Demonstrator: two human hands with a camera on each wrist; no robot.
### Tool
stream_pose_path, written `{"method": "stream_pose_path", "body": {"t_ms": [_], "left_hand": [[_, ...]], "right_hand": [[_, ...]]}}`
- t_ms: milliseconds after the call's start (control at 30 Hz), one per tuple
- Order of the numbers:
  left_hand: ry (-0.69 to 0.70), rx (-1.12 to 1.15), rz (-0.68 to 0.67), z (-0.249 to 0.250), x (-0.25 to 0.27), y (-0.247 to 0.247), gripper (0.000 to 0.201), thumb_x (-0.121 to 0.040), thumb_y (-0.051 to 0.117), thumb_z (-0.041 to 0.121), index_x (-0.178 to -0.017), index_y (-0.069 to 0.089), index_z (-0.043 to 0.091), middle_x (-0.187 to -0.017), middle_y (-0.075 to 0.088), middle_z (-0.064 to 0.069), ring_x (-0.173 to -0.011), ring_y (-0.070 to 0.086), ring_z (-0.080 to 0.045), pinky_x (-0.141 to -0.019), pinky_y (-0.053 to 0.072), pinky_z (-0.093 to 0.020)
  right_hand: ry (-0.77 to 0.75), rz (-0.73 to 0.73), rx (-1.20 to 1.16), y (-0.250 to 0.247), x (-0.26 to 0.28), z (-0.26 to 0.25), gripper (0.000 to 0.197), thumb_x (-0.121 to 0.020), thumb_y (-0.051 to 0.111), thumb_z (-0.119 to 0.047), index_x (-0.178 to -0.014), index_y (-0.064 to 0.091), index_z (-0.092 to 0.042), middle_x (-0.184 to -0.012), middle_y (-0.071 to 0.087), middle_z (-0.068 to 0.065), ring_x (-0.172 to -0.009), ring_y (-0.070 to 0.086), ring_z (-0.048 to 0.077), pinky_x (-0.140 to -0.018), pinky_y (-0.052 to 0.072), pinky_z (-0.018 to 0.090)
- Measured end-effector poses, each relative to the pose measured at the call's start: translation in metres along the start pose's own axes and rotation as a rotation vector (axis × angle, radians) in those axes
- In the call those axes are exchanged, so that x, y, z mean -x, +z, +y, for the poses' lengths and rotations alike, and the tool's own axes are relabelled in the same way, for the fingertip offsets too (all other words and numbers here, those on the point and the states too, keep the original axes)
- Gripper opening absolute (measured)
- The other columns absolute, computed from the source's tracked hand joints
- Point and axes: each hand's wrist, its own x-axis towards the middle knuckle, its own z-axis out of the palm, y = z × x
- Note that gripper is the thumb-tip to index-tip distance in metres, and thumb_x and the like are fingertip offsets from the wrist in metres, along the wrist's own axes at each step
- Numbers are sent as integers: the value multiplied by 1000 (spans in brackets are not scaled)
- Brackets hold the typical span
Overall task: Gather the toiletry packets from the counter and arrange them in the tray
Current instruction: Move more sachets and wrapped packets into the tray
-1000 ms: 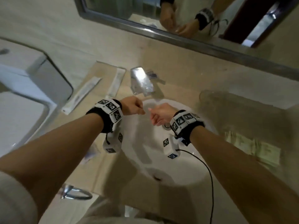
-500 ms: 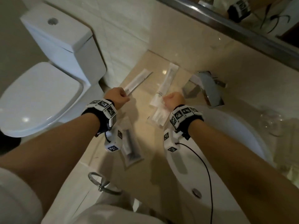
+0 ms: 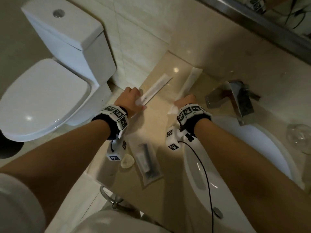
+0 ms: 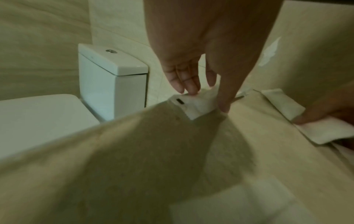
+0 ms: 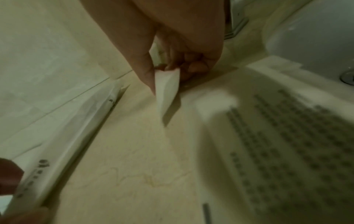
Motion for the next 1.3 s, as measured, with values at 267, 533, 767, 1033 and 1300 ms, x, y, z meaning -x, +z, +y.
{"method": "stream_pose_path", "body": {"t_ms": [267, 533, 767, 1033, 1300], "left_hand": [[-25, 21, -79, 16, -4, 6, 55, -83, 62, 32, -125, 30, 16, -99, 59, -12, -79, 54, -28, -71, 42, -35], [113, 248, 70, 76, 4, -5, 44, -87, 44, 19, -130, 36, 24, -59, 50, -2, -52, 51, -23, -55, 39, -26], [214, 549, 11, 151, 24, -8, 28, -87, 38, 7, -84, 63, 17, -72, 55, -3, -64, 51, -16, -43, 44, -17], [387, 692, -104, 252, 71, 7, 24, -91, 50, 24, -77, 64, 9, -66, 57, -2, -48, 50, -5, -48, 40, -21], [440, 728, -289, 346, 117, 61, 51, -82, 46, 63, -67, 63, 18, -65, 56, -1, -61, 48, -18, -54, 38, -24]], "right_hand": [[80, -63, -580, -21, -1, 14, 34, -88, 56, -11, -122, 56, -3, -121, 61, 14, -102, 58, 26, -79, 41, 24], [-167, -100, -860, -59, 14, 24, 22, -90, 50, 3, -82, 43, -16, -100, 62, 18, -75, 64, 25, -77, 54, 34], [-347, 53, -833, -114, 43, 71, 32, -87, 52, 8, -72, 43, -19, -67, 55, 2, -55, 54, 10, -54, 46, 23], [-352, 325, -694, -180, 78, 180, 34, -83, 61, -5, -67, 43, -29, -73, 54, -9, -70, 55, 15, -68, 48, 25], [-311, 525, -605, -203, 128, 306, 38, -80, 58, 2, -64, 42, -27, -67, 46, -10, -64, 44, 9, -54, 35, 7]]}}
